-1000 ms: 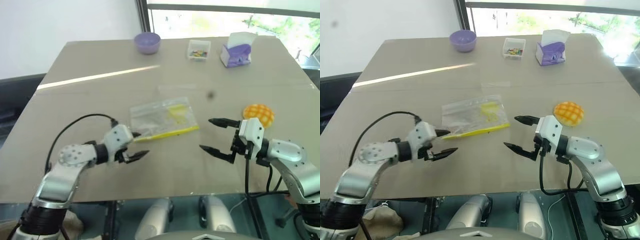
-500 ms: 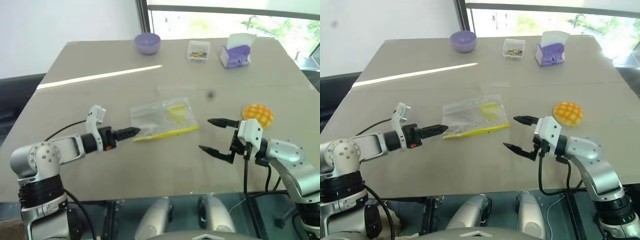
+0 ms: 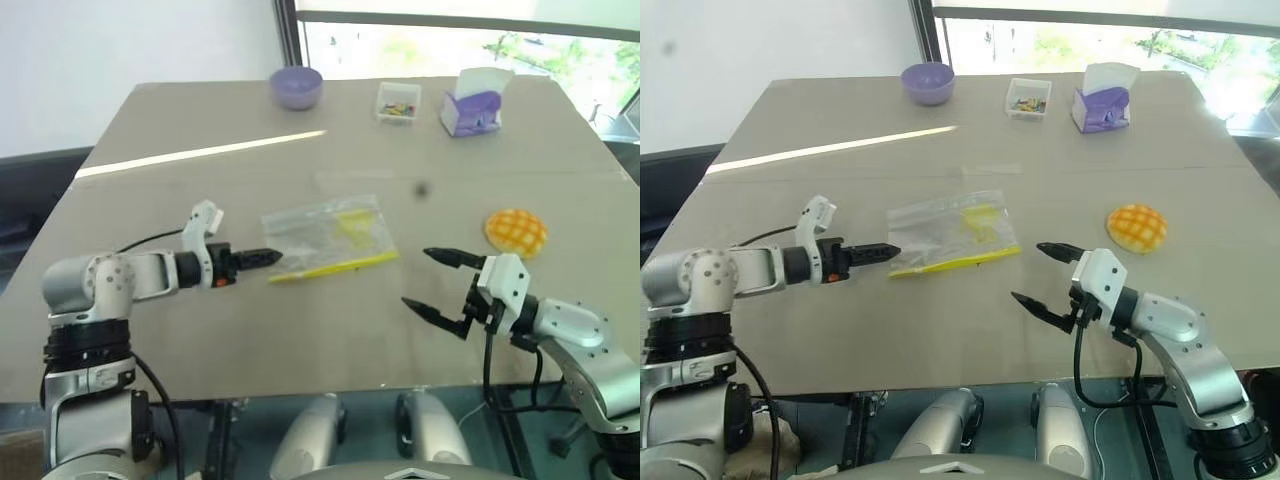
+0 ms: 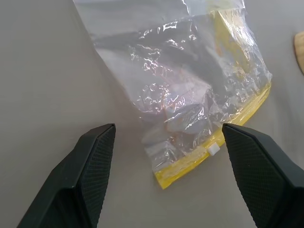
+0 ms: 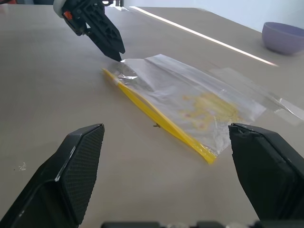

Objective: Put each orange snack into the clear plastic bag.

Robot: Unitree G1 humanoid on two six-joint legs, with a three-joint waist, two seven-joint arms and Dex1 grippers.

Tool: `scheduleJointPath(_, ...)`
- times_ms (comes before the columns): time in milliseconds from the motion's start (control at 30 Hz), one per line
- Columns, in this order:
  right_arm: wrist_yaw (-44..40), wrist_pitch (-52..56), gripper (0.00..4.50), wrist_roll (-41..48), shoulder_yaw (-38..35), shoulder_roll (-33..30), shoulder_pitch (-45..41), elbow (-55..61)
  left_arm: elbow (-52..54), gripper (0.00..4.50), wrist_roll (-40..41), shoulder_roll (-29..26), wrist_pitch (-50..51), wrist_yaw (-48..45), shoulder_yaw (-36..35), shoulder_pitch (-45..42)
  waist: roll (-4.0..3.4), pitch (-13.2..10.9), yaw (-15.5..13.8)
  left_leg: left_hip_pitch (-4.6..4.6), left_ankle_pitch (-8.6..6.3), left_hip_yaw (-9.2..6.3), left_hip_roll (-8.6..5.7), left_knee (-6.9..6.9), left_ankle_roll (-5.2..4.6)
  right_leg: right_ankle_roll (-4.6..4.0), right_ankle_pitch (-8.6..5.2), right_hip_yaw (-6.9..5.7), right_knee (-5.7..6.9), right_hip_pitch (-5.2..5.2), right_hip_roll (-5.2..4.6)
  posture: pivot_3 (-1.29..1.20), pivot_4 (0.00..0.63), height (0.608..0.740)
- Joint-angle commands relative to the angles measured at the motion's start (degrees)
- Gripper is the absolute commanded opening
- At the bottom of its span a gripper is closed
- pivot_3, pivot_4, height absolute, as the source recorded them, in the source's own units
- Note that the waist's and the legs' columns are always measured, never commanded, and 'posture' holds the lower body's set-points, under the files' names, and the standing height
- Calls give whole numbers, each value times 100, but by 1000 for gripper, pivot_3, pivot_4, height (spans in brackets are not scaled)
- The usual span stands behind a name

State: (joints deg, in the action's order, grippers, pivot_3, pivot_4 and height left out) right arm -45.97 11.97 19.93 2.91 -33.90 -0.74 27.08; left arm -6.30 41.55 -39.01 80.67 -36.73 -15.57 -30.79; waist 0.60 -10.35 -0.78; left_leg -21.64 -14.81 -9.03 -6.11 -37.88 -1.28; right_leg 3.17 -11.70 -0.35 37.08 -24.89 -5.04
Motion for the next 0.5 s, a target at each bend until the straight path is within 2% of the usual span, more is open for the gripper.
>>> scheduleJointPath(33,80,-173,4500,5,-218,-17,124,283,-486,3785,128,219,213,-145,83,-454,3,3,-7,0,0,-2,-1,-2,0,1,0,-3,0,1,0,0,150,740)
scheduleJointPath(233,146,-223,4500,-29,-361,-48,372,408,-1488,3785,44,670,327,-56,-25,-1067,6,5,28,-2,0,7,1,-11,0,3,2,4,1,-2,4,0,150,740)
scheduleJointPath(333,234,-256,4500,-98,-393,-37,460,449,-2027,2465,-62,909,173,88,-161,-1238,7,6,32,-2,0,11,4,-14,0,3,2,6,3,-2,6,0,150,740)
scheduleJointPath(367,266,-273,4500,-141,-389,-29,486,464,-2167,2170,-51,996,151,146,-253,-1289,8,6,27,-2,0,11,4,-14,0,3,3,7,4,-2,6,0,150,740)
scheduleJointPath(400,290,-298,4500,-183,-380,-17,512,475,-2255,1597,-27,1062,161,176,-330,-1333,9,7,18,-3,0,11,4,-18,0,4,3,6,5,-2,7,0,150,740)
scheduleJointPath(500,347,-406,4500,-304,-346,23,546,438,-2377,341,14,1224,197,301,-552,-1443,10,7,14,-5,0,11,4,-23,0,6,4,7,7,-2,7,0,150,740)
